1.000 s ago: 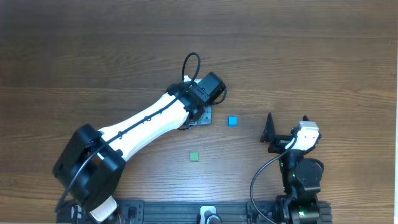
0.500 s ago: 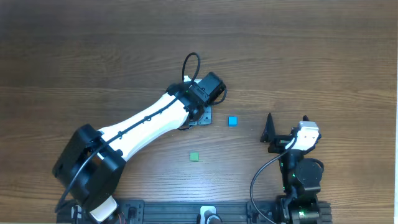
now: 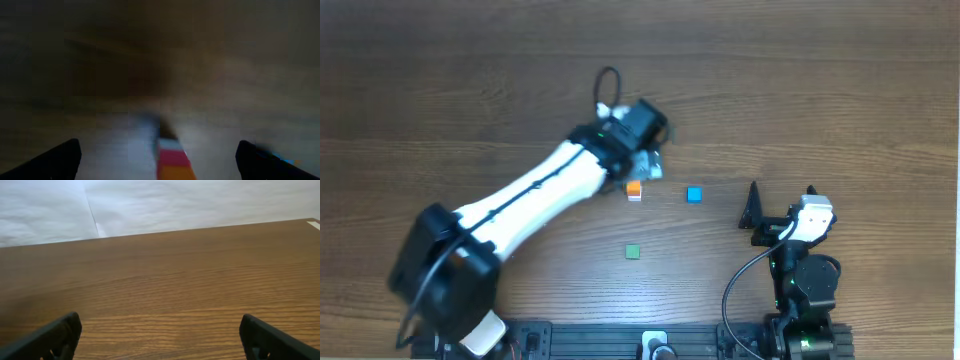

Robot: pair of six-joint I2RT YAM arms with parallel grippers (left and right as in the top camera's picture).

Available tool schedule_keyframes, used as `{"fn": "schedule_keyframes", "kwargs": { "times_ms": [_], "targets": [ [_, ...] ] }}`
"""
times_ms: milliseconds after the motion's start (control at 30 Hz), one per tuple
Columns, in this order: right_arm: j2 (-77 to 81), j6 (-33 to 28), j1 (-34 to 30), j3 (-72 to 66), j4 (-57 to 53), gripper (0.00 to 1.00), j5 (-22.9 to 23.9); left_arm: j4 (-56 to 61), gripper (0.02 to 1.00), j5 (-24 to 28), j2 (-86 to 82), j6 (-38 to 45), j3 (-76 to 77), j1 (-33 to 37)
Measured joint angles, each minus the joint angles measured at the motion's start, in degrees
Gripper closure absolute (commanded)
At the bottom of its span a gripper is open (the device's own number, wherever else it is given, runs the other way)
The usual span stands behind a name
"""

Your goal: Stack Cubes

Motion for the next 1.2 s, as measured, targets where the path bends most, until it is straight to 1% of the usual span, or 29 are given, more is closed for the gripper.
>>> {"fn": "schedule_keyframes", "kwargs": {
  "times_ms": [133,200,267,300,333,367,400,433,533,700,800,833,867,967,1100,1200],
  "targets": [
    [0.00,-0.04,0.00,0.00,0.00,0.009,0.00,0.31,0.020,-3.48,-10.54,0.79,-0.02,5.88],
    [0.00,-0.04,0.00,0.00,0.00,0.009,0.00,1.70,0.020,-5.38,-18.80,1.46,-0.35,9.51],
    [0.00,-0.04,0.00,0.00,0.00,0.007,-0.02,5.77,0.020,-6.14,-25.64,2.78,-2.34,12.02],
    [0.00,-0.04,0.00,0.00,0.02,0.007,0.00,8.46,0.020,-7.10,-35.56,4.70,-6.88,15.47],
    [-0.02,0.00,0.00,0.00,-0.02,0.007,-0.02,10.75,0.020,-6.88,-38.29,5.97,-8.46,16.59],
    [0.07,-0.02,0.00,0.00,0.04,0.009,0.00,16.52,0.018,-5.40,-42.77,8.15,-13.42,18.95],
    [0.04,0.00,0.00,0.00,0.00,0.007,0.04,17.64,0.023,-4.90,-46.21,9.86,-16.59,21.22],
    [0.02,-0.04,-0.07,0.00,0.00,0.009,-0.04,18.21,0.020,-4.13,-50.95,11.82,-20.98,24.22],
    [0.00,0.00,-0.11,0.00,0.02,0.009,0.00,18.53,0.020,-2.47,-61.02,16.72,-28.57,29.99],
    [0.00,0.00,-0.13,0.00,0.02,0.007,-0.02,19.58,0.020,1.16,-75.03,25.31,-38.66,36.44],
    [-0.07,-0.02,-0.15,0.00,0.02,0.007,0.00,24.90,0.023,3.56,-81.74,29.31,-45.70,37.75],
    [-0.07,0.00,-0.15,0.00,0.02,0.009,-0.02,27.54,0.020,5.38,-85.29,31.50,-50.25,37.99],
    [-0.07,0.00,-0.15,0.00,0.02,0.012,-0.02,33.22,0.020,6.84,-87.21,32.76,-53.96,38.03],
    [0.00,-0.02,-0.15,-0.02,0.02,0.009,-0.02,40.26,0.020,9.79,-91.76,34.40,-61.42,38.03],
    [0.04,-0.04,-0.15,-0.02,0.02,0.007,-0.02,44.39,0.020,12.35,-95.12,35.08,-67.54,38.03],
    [0.04,-0.04,-0.15,-0.02,0.02,0.009,-0.02,45.03,0.023,14.38,-97.04,35.43,-69.81,38.03]
  ]
}}
